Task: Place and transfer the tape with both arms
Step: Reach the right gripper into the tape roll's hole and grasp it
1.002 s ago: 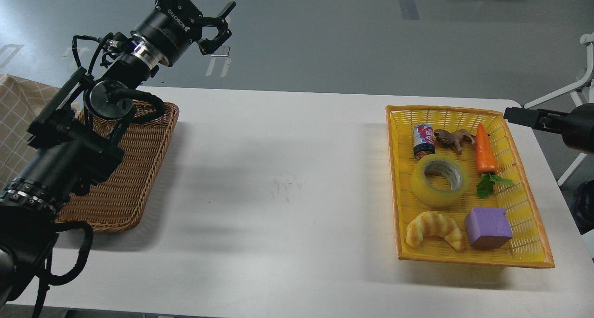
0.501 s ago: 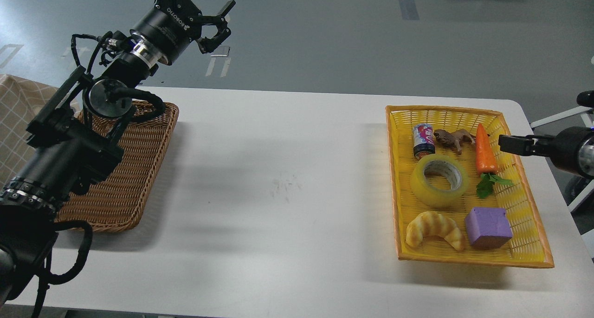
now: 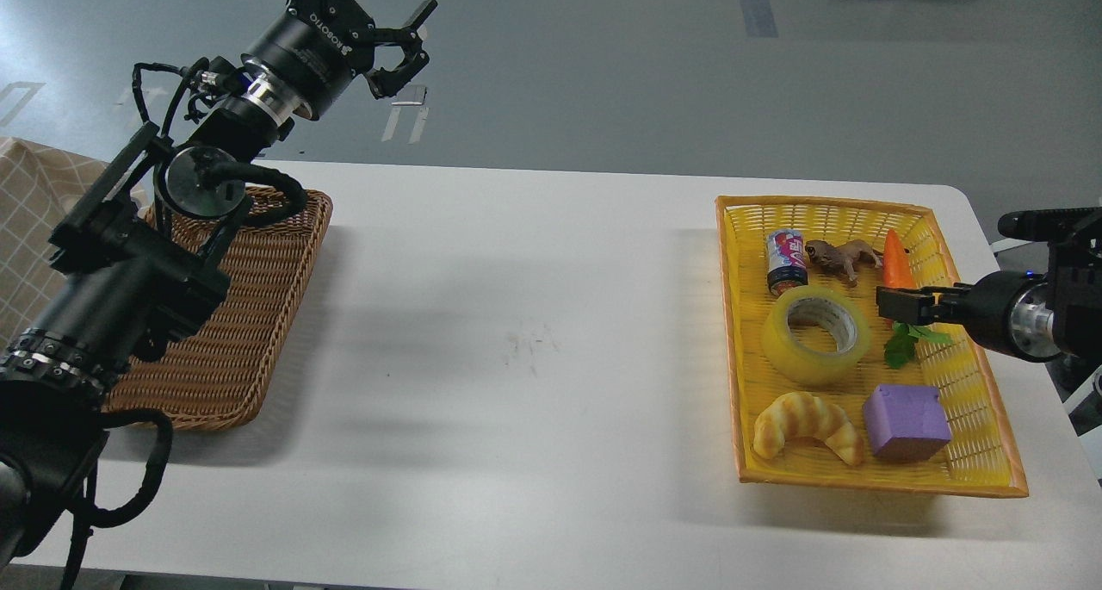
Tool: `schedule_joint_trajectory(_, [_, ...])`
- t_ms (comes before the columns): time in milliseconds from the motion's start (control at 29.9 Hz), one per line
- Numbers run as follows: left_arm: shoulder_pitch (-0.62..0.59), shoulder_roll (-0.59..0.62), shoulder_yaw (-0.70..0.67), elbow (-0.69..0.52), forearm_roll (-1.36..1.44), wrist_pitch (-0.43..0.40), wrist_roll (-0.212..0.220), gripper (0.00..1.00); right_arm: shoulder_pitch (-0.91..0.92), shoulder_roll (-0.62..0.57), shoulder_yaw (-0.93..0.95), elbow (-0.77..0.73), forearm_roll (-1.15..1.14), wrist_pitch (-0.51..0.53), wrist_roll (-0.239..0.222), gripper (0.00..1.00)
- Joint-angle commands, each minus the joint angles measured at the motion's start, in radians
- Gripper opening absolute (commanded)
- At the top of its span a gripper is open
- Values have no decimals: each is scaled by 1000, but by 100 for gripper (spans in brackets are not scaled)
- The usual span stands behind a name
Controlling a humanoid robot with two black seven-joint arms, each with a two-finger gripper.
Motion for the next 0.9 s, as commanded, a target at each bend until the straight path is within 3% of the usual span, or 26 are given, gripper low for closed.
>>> schedule_joint_trajectory(0, [0,0,0,0,0,0,0,98,-10,26,0,-16,-18,0,-3,95])
schedule_joint_trajectory(535, [3,2,-2,0,0,0,0,98,-10,134,-18,-92,-70,0,-4,92])
schedule_joint_trajectory(869, [6,-2,-2,0,0,0,0,98,-4,150,-35,-97,-72,0,-4,75])
